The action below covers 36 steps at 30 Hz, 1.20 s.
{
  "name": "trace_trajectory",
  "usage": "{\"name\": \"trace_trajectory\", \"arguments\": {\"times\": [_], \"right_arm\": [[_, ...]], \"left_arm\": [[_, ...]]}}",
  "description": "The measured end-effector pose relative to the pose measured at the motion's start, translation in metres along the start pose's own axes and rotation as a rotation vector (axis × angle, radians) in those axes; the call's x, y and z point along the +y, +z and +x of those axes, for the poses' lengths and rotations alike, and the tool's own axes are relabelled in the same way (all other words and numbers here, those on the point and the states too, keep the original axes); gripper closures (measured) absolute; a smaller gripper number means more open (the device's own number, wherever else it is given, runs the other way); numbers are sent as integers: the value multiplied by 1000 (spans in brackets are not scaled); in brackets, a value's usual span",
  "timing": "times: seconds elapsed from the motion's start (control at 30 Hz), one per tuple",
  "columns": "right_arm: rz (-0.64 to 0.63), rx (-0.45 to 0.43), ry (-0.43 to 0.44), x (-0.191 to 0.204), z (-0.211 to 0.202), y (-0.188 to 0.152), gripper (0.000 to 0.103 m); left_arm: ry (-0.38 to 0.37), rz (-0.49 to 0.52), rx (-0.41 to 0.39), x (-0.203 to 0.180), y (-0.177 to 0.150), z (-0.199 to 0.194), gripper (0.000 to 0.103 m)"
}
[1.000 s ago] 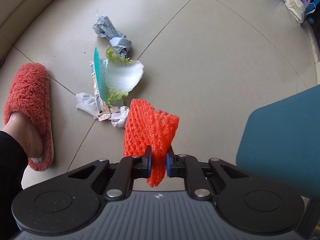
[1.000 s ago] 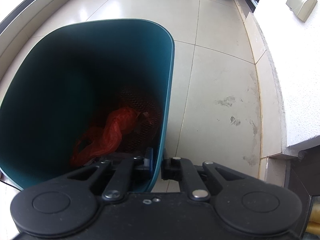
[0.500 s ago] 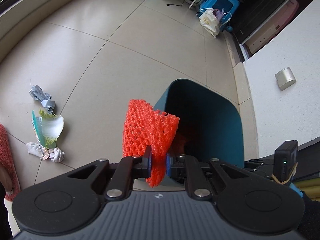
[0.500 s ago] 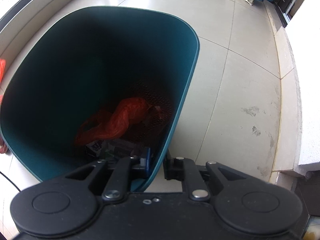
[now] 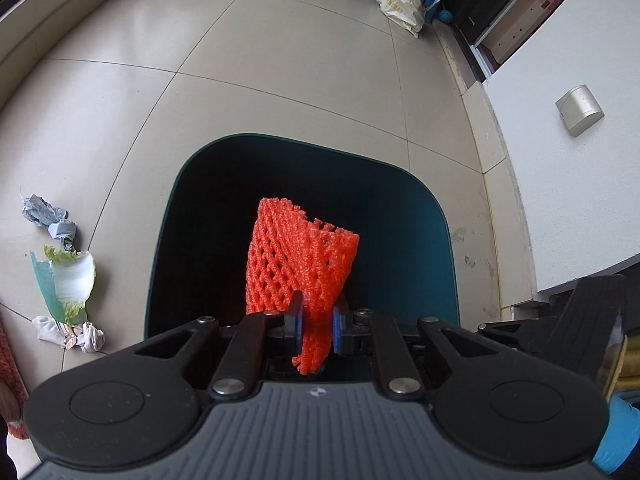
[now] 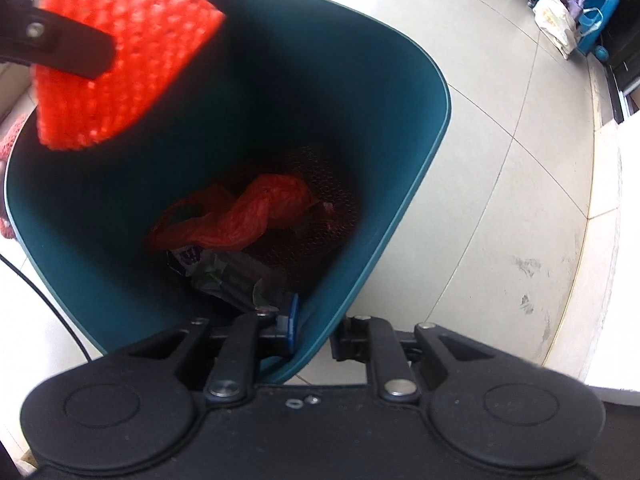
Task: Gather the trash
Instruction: 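Carry the foam net over the teal bin and open the left tool, then move the left tool down to the white cabbage leaf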
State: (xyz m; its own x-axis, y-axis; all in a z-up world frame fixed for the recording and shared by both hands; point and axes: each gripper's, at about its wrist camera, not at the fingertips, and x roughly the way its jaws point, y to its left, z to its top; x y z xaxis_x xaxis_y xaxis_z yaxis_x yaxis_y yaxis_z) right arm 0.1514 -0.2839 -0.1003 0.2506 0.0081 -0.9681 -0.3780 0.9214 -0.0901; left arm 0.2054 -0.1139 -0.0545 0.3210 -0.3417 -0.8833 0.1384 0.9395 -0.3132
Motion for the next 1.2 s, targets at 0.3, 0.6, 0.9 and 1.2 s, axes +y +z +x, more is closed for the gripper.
{"name": "trace_trajectory", "arguments": {"times": [0.3,0.6,0.9,1.2], "right_arm": [[-31,-14,13,4,3,4,90],[-14,-8,10,6,2,7,90],[-15,-11,9,10,6,9,90],[-15,-12,7,12,4,11,90]], "left_arm": [[51,18,116,20,-12,53,90],[62,82,145,14,-21,67,86],[-18,55,97,19,-27,43,33],[-60,19,0,35,-41,-19,33]]}}
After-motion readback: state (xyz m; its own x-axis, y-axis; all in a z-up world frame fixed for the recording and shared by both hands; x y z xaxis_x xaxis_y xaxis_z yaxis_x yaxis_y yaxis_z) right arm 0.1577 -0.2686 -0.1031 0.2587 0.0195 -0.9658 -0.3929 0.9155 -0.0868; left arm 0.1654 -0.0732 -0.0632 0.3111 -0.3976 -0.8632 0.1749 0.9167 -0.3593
